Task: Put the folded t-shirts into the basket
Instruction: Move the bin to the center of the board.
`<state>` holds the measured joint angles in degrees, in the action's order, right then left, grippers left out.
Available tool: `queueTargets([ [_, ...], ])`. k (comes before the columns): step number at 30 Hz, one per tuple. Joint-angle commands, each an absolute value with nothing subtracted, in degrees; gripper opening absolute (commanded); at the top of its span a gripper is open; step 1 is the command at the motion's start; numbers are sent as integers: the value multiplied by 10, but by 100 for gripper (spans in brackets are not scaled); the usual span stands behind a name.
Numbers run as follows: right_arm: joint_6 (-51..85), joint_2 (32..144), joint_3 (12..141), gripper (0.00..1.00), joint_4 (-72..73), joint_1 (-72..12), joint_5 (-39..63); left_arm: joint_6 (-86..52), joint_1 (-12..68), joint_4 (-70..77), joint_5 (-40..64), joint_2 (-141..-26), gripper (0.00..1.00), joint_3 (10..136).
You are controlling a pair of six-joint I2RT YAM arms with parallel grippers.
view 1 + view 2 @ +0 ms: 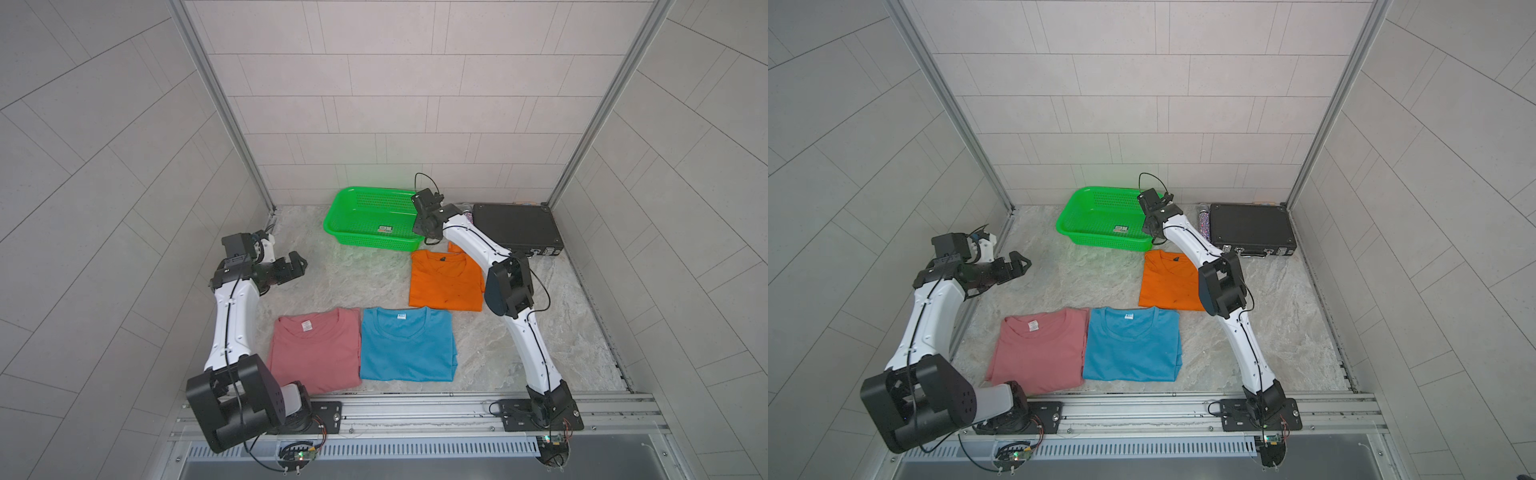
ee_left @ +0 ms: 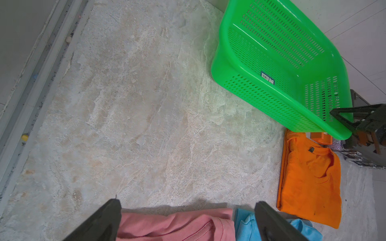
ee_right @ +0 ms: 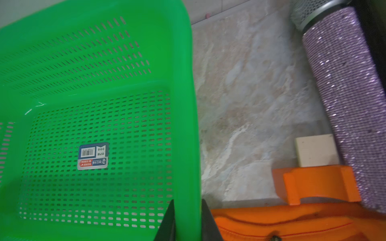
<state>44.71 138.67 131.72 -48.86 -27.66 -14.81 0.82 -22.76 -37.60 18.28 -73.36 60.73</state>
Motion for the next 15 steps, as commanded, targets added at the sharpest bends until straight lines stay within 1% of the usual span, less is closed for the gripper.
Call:
queueTargets([
  [1, 388, 1378, 1291, 0, -531, -260, -166, 5, -229, -373, 206, -726, 100, 594],
  [7, 309, 1358, 1246, 0, -522, -224, -155, 1, -229, -371, 220, -725, 100, 591],
  [10, 249, 1330, 1193, 0, -497, -216, -137, 1, -229, -371, 223, -725, 100, 590],
  [15, 194, 1271, 1099, 0, -469, -202, -127, 0, -229, -369, 225, -725, 100, 588],
])
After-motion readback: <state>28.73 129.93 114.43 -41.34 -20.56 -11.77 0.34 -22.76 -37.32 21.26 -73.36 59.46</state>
